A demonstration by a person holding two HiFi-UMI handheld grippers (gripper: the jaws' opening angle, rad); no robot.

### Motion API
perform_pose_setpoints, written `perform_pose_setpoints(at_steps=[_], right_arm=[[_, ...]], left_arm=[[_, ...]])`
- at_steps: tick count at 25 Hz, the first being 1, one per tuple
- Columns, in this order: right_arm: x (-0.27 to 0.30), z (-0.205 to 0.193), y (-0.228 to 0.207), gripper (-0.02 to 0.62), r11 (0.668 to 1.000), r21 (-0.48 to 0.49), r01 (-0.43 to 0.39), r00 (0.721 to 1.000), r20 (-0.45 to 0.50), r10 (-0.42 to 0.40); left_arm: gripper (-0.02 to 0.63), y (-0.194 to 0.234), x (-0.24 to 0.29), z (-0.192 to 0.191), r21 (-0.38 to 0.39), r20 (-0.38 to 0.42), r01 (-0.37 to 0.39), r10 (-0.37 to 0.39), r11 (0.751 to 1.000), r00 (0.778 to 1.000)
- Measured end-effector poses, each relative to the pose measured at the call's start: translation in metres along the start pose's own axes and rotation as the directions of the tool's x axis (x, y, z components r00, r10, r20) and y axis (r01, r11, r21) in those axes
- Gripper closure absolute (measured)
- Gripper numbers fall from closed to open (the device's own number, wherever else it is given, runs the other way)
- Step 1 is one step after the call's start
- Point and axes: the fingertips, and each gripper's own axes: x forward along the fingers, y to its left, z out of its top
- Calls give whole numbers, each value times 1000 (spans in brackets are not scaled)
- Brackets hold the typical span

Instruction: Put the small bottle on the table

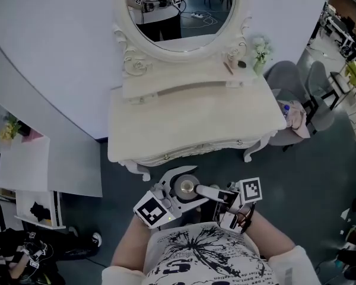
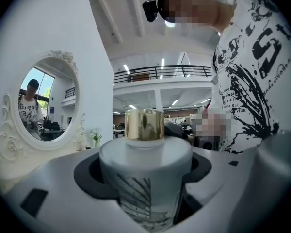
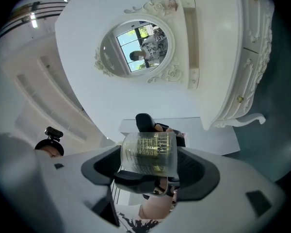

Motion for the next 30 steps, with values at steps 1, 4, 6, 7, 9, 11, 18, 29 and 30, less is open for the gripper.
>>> perform_pose_setpoints(at_steps=[1,4,6,7,9,11,18,29,30], right_arm=[[0,15,0,244,1000,7,1,1000,-19,-1],[-2,59,2,244,1000,26,4,997,-74,-2],[-4,85,5,244,999,36,4,994,-105,0],[-6,98,6,243,999,40,4,993,-121,0],[-12,123,6,244,999,48,10,988,-152,-2],[-15,150,4,244,998,55,18,985,-170,-8],[-18,209,-10,244,995,91,37,977,-211,-17],[7,288,-63,243,990,134,46,980,-197,-18],[10,294,-67,242,990,134,49,981,-191,-23]], left_arm=[[253,13,9,0,-4,0,-19,19,1000,1000],[253,51,36,3,-17,0,-71,71,997,997],[253,73,54,5,-33,2,-105,105,994,994],[253,82,63,6,-36,1,-119,119,992,993],[253,101,81,3,-35,-5,-142,142,989,990],[253,123,98,0,-51,-4,-173,173,984,985],[253,175,132,-17,-70,-19,-237,236,969,971],[253,260,148,-66,-88,-59,-204,199,975,978],[253,267,149,-70,-87,-62,-201,196,976,979]])
